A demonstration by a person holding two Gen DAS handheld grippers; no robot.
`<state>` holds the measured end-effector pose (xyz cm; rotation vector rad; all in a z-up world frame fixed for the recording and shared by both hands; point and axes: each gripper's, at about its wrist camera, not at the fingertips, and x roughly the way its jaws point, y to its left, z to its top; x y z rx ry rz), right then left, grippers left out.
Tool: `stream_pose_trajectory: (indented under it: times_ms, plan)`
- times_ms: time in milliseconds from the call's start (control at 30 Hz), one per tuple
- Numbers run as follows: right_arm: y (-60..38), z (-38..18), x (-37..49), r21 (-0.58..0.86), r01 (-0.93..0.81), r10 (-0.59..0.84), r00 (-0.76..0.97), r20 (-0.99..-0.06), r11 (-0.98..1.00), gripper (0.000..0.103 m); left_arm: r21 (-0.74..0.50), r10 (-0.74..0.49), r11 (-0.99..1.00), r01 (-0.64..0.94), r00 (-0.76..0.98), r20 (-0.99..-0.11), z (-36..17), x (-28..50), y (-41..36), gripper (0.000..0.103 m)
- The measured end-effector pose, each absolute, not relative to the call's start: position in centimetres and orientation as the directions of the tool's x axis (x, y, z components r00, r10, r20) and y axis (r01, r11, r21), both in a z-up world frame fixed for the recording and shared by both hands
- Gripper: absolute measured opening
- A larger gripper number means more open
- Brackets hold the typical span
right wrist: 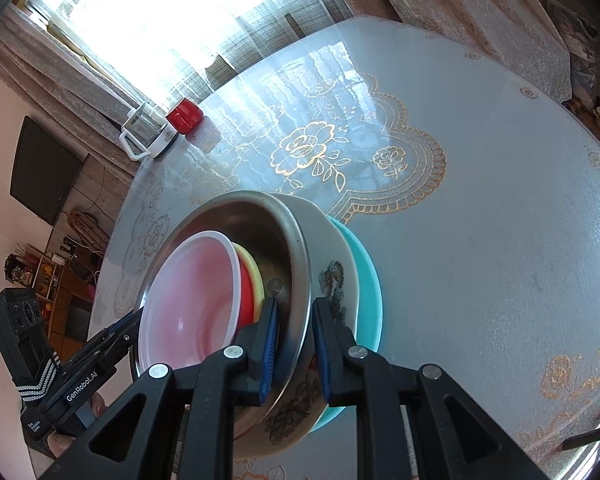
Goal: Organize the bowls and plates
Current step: 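Lower the nested bowls onto the plate stack and open both grippers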
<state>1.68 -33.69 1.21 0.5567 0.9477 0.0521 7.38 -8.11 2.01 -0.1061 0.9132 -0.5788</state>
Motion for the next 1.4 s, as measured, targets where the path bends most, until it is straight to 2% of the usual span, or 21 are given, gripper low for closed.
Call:
stream_pose_trajectory:
  times_ms: [400,567,733,1033,1167,1267,1400]
  plan:
    - [-33.3,1.6,1.3,0.445,0.189,0.258,0.596,-0.760,0.875,0.022,-0.343,-0.532,0.835,0.431,0.471,-0.703,1.9,7.2,-7.7,0.028]
    - [-33.1,1.1,2.1,0.439,0.178,0.257,0.598,-0.759,0.881,0.014,-0.290,-0.503,0.846,0.448,0.491,-0.711,2.3,7.5,-8.5,0.022]
    - [-33.1,0.9,2.3,0.434,0.168,0.257,0.600,-0.757,0.885,0.014,-0.299,-0.508,0.846,0.441,0.498,-0.703,2.5,7.5,-8.2,0.022]
    - [-33.6,1.5,0.6,0.451,0.169,0.270,0.604,-0.750,0.876,0.022,-0.312,-0.517,0.842,0.440,0.492,-0.700,2.5,7.1,-7.8,0.022]
    - [-33.5,1.7,0.2,0.462,0.163,0.281,0.606,-0.744,0.872,0.022,-0.321,-0.523,0.840,0.438,0.494,-0.694,2.7,6.8,-7.4,0.022]
    - [-33.1,1.9,0.0,0.460,0.142,0.286,0.614,-0.736,0.877,0.016,-0.312,-0.518,0.842,0.440,0.499,-0.694,2.9,6.4,-7.3,0.022]
    - [-33.1,1.8,0.2,0.464,0.146,0.283,0.623,-0.729,0.874,0.016,-0.274,-0.499,0.849,0.452,0.516,-0.697,3.1,6.1,-8.0,0.020]
